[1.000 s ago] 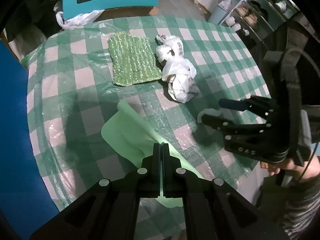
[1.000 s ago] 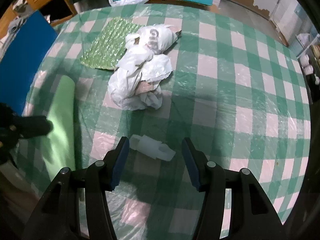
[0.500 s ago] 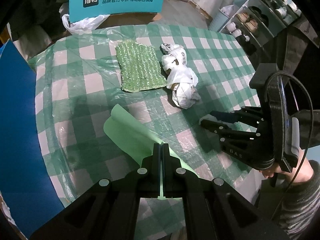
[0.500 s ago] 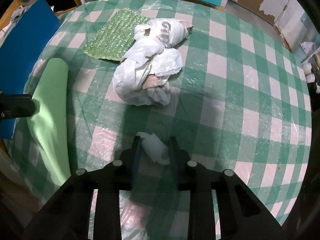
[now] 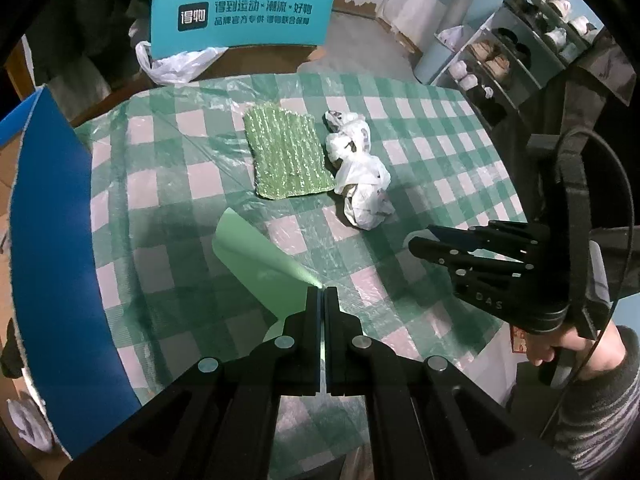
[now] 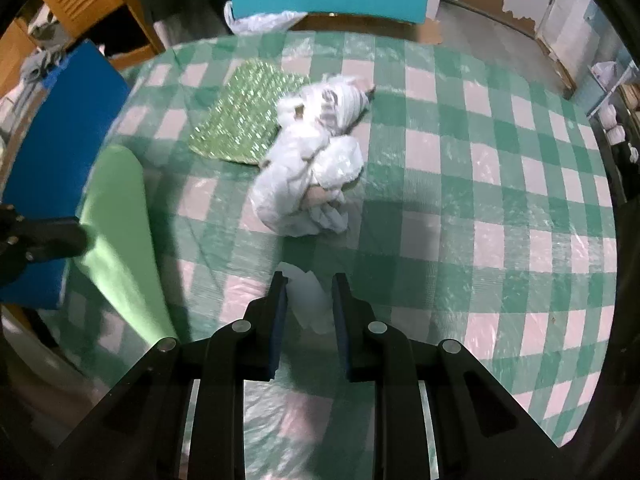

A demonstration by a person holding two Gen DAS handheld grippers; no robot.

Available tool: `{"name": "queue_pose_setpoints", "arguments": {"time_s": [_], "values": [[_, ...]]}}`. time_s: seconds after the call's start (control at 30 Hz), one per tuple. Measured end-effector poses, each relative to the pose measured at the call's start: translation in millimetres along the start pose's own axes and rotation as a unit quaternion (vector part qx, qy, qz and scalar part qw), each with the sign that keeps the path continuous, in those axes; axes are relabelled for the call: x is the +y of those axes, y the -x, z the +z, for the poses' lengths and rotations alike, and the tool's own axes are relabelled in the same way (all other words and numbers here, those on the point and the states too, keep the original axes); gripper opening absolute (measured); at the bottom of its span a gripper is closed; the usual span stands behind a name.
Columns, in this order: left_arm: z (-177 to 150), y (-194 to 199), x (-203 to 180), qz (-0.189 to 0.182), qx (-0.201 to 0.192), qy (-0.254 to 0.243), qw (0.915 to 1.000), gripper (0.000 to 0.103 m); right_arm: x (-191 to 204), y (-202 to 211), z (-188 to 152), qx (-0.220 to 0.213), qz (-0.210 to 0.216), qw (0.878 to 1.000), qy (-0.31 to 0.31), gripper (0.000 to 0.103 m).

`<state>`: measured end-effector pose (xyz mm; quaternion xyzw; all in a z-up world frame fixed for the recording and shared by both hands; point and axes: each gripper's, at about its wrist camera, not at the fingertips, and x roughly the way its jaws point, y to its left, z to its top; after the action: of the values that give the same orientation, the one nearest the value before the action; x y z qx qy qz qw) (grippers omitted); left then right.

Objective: Organize soft objects
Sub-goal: 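Carry the white cloth in the right tool while the left tool carries the insole to the box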

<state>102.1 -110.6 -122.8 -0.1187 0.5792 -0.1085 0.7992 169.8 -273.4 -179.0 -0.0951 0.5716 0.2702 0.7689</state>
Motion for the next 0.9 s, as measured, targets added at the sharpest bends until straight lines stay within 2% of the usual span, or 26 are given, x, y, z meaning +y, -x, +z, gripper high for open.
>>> {"name": "queue_pose_setpoints", "arguments": {"time_s": [0.9], "values": [[-9,82,7,-0.020,-0.078,0.006,0.9967,0.001,44,83,9,-0.077,0.043,0.996,-0.008,0.020]]}}
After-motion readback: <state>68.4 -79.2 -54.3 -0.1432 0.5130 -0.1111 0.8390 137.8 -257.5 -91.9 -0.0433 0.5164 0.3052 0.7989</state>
